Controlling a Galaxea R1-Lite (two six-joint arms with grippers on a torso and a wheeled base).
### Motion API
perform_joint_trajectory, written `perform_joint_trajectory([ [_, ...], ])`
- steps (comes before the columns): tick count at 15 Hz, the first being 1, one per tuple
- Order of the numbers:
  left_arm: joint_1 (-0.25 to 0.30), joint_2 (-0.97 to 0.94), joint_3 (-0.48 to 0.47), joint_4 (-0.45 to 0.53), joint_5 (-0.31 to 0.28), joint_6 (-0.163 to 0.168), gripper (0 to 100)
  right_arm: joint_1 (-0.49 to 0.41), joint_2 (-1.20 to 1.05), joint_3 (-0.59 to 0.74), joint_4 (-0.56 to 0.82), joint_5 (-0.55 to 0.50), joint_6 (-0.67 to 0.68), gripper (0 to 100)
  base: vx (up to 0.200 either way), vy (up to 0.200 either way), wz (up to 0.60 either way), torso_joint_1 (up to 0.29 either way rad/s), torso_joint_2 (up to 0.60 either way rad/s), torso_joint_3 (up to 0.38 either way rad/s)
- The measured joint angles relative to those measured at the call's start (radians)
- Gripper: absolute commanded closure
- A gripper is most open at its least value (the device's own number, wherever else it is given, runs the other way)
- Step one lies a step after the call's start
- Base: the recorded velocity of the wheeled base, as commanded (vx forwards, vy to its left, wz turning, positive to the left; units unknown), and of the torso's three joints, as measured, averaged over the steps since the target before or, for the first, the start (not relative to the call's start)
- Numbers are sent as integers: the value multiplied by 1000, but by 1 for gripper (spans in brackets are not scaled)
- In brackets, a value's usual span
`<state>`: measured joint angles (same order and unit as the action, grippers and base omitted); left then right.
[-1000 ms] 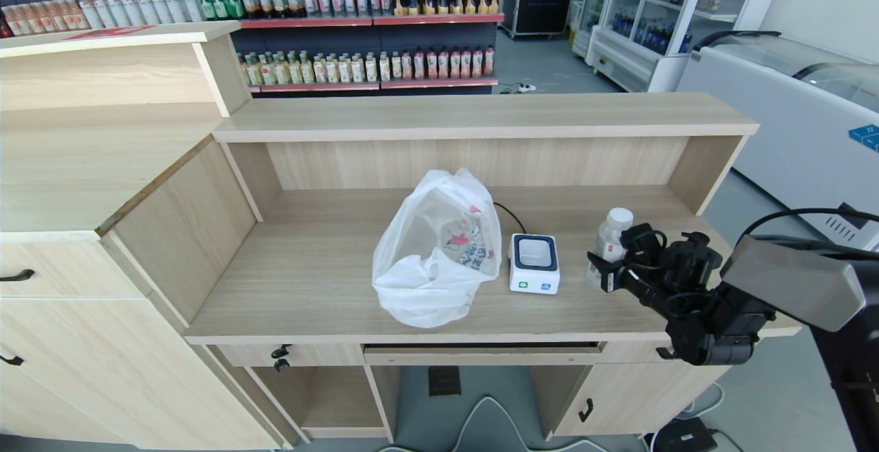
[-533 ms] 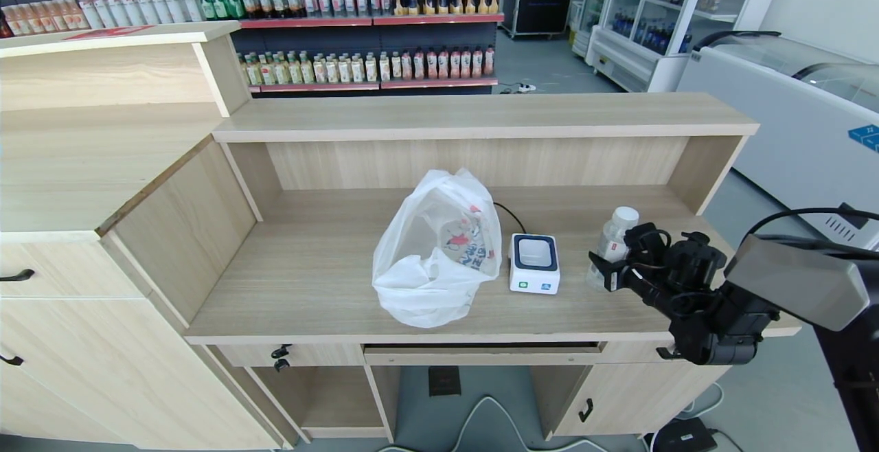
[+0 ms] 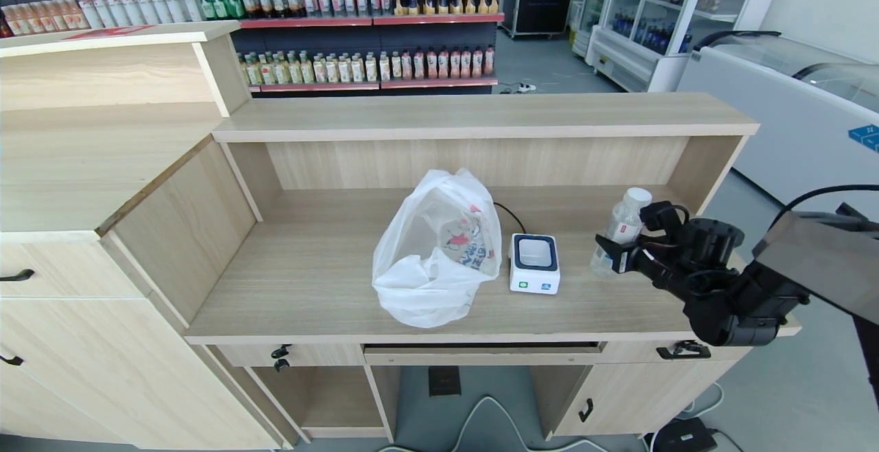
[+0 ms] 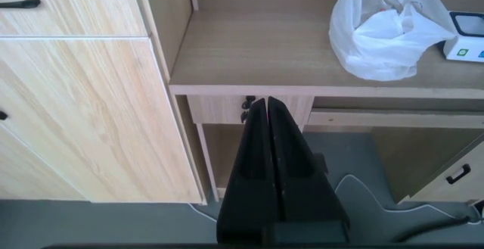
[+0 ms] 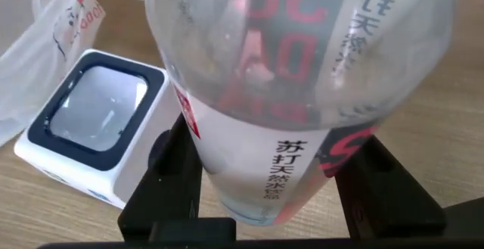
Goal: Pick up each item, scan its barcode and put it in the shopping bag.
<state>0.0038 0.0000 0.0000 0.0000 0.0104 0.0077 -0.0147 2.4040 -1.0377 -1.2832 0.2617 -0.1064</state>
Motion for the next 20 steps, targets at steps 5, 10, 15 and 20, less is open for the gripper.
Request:
perform_joint_trajectory([
  [5, 1, 0, 0, 0, 0, 0, 100, 3, -213, 146, 73, 28, 139, 100, 0, 0, 0, 0, 0, 0],
  [10, 0, 0, 0, 0, 0, 0, 100, 68, -505, 306, 168, 137, 363, 100, 0, 0, 0, 0, 0, 0],
  [15, 1, 0, 0, 0, 0, 0, 100, 173, -751, 356, 293, 254, 563, 100, 0, 0, 0, 0, 0, 0],
  [20, 0, 0, 0, 0, 0, 0, 100, 282, -953, 387, 344, 421, 735, 100, 0, 0, 0, 0, 0, 0],
])
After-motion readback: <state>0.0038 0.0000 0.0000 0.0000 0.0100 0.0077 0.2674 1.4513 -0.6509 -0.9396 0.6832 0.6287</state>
